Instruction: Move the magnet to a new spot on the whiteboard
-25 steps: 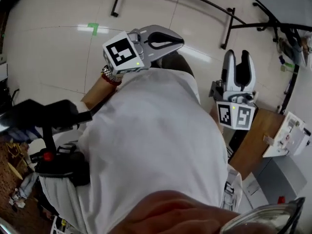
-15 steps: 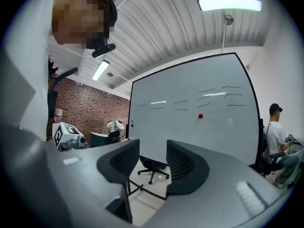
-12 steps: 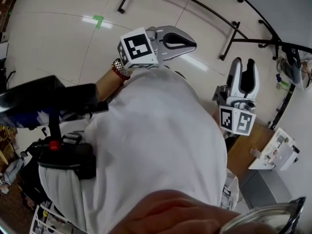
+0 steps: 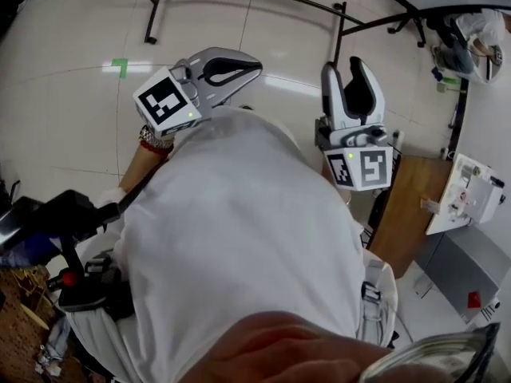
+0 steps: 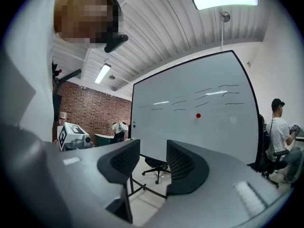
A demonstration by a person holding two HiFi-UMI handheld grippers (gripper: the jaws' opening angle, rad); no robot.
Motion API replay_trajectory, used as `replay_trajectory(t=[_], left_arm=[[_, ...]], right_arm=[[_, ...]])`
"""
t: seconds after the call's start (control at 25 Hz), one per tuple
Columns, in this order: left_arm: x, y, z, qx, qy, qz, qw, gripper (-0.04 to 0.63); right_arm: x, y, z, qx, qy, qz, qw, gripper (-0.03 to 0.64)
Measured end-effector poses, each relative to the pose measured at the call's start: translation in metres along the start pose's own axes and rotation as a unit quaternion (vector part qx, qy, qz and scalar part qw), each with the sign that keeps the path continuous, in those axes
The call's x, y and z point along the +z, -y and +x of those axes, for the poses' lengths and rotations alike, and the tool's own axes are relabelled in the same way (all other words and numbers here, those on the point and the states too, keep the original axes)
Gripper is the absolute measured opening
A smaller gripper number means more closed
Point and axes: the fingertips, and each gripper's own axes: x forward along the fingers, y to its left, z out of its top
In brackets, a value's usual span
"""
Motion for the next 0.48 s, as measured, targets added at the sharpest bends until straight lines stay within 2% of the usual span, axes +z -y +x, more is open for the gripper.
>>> replay_trajectory(t=[0.08,0.24,0.36,0.48], left_arm=[[0.001,0.001,0.001,-0.001,-0.003,-0.013,0.9999,0.006],[0.007,0.005,0.004,0.003,0.001,-0.009,1.0,0.006],[0.019,0.004,0.004,0.001,0.019,0.002,0.9998,0.006],[0.032,0.008,0.008,-0.01,0.034,0.029,0.9989,0.006]], right_arm=[[0.001,0.004,-0.004,-0.006,-0.001,-0.001,1.0,0.175],[-0.001,0.008,-0.012,-0.01,-0.003,0.009,1.0,0.175],[-0.001,0.005,-0.009,-0.003,-0.001,0.008,1.0,0.175],[0.0,0.003,-0.008,0.005,0.002,0.005,1.0,0.175]])
